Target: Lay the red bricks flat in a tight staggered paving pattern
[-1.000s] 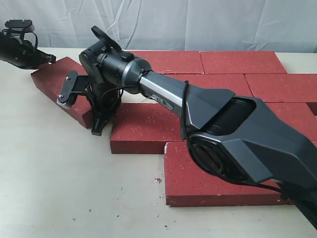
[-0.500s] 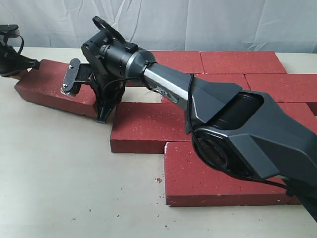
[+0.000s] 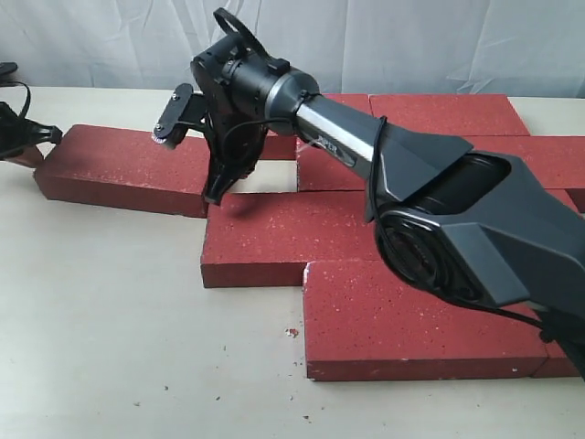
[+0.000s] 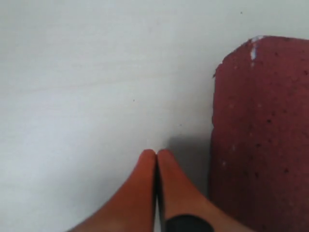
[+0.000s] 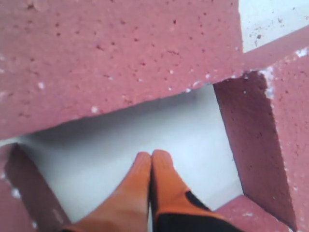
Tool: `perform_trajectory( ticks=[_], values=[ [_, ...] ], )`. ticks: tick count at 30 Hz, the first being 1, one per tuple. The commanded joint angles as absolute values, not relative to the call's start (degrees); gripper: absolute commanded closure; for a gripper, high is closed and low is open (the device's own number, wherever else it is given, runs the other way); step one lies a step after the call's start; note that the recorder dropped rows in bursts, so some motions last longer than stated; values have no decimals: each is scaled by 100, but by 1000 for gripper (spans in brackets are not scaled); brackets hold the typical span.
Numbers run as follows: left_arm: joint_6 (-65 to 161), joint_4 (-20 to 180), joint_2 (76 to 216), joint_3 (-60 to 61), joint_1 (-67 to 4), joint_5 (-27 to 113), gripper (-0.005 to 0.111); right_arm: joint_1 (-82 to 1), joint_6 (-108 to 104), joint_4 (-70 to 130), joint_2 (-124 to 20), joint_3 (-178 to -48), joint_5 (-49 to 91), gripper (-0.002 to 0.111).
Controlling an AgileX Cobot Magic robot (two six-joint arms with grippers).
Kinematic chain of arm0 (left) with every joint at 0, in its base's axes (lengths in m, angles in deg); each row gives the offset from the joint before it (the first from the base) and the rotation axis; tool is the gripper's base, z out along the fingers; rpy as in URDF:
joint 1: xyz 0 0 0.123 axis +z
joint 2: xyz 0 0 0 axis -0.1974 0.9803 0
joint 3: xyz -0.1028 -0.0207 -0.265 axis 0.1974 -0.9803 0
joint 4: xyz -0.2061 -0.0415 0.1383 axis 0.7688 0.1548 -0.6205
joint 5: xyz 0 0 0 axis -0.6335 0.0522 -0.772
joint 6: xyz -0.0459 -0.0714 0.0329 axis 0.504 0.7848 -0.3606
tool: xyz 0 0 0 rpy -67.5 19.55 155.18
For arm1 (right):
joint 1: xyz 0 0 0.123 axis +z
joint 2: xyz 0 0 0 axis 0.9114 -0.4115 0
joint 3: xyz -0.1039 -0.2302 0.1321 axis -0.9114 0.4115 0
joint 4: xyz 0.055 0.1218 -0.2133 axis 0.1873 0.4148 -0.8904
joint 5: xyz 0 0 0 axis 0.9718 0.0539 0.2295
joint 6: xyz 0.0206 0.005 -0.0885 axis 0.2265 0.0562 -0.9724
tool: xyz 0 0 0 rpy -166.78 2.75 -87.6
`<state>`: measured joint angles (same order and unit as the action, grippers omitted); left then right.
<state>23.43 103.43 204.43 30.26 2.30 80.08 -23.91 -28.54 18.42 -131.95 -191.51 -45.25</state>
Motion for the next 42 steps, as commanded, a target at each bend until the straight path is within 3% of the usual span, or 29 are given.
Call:
perform_trajectory(
  ticks=[1, 6, 13, 18, 23, 26, 31, 37, 42],
  values=[
    [2004, 10353, 19967, 2372, 256, 7299, 107, -2473, -2765, 1834, -12677, -19173, -4865, 109],
    [2004, 10529, 19612, 1189, 439, 6034, 107, -2655, -2315, 2193, -12087, -18726, -4865, 109],
    [2004, 10877, 19482, 973, 439, 5173, 107, -2861, -2685, 3155, -10446, -15747, -4665, 109],
    [2004, 10877, 19469, 1061, 347, 5599, 107, -3255, -2685, 3115, -9372, -13998, -3857, 109],
    [2023, 10822, 19337, 1407, 203, 6957, 107, -3731, -2773, 3065, -8176, -12093, -1833, 109],
    [2155, 11027, 19198, 1407, 208, 7104, 107, -3907, -2782, 3100, -7683, -11703, -1177, 109],
    [2321, 11153, 19118, 1001, 208, 6732, 107, -3872, -2770, 3237, -7524, -11691, -1208, 109],
    [2330, 11157, 19118, 256, 241, 5101, 107, -3861, -3059, 3659, -7877, -11691, -747, 109],
    [2330, 11200, 19118, 257, 153, 5315, 107, -3835, -3181, 3841, -8267, -11691, -206, 109]
  ],
)
